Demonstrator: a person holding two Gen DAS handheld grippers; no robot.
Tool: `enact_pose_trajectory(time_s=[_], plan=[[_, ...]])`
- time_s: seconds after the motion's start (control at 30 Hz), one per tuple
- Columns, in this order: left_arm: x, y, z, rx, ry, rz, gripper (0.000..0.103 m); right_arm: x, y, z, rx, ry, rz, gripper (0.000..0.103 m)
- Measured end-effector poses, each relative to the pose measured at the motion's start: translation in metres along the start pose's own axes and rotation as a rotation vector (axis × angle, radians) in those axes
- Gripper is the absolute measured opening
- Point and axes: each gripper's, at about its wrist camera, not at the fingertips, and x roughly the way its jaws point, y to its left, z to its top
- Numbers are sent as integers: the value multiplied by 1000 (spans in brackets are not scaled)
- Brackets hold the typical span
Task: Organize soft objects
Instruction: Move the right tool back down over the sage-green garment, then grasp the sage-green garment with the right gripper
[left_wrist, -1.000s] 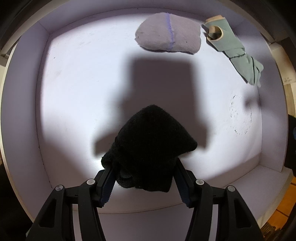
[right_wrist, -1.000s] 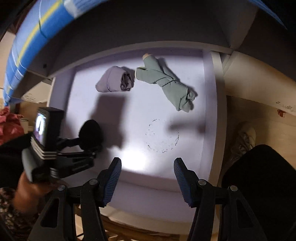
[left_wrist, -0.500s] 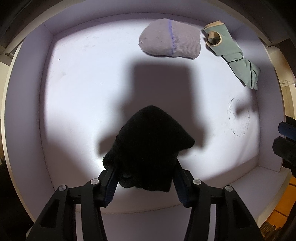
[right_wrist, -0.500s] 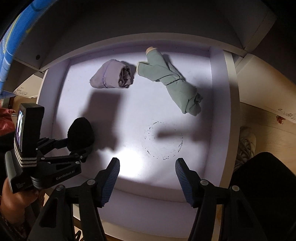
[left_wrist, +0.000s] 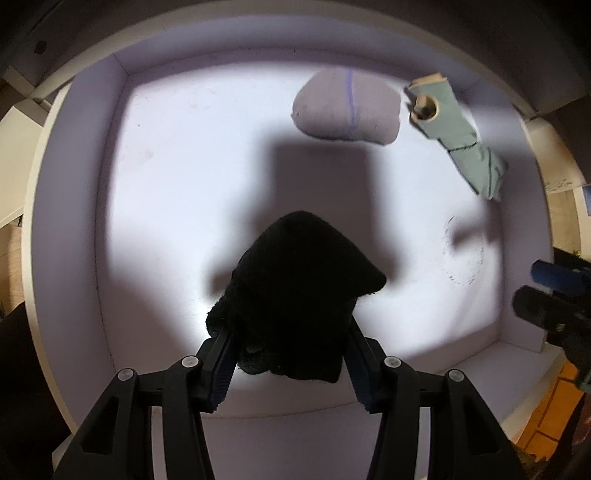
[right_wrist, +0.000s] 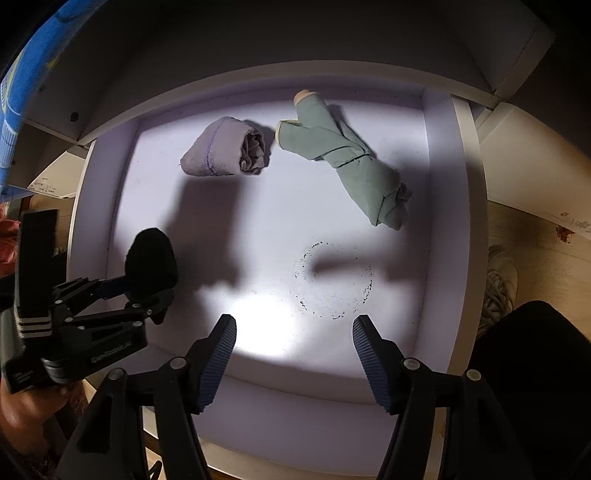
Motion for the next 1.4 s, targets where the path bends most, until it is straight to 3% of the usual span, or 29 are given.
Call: enact_pose_trajectory(time_s=[0.53, 0.93, 1.23, 1.4], plan=[[-47, 4, -1, -37, -40, -35, 53, 16, -11, 10, 9, 17, -48, 66], [-52, 14, -9, -89, -37, -51, 53, 29, 29, 48, -339, -154, -241, 66], [-48, 18, -9, -115, -30, -65, 53, 59, 32, 78, -424, -129, -353, 68], [-49, 16, -10, -108, -28, -71, 53, 68, 25, 84, -405, -110, -400, 69]])
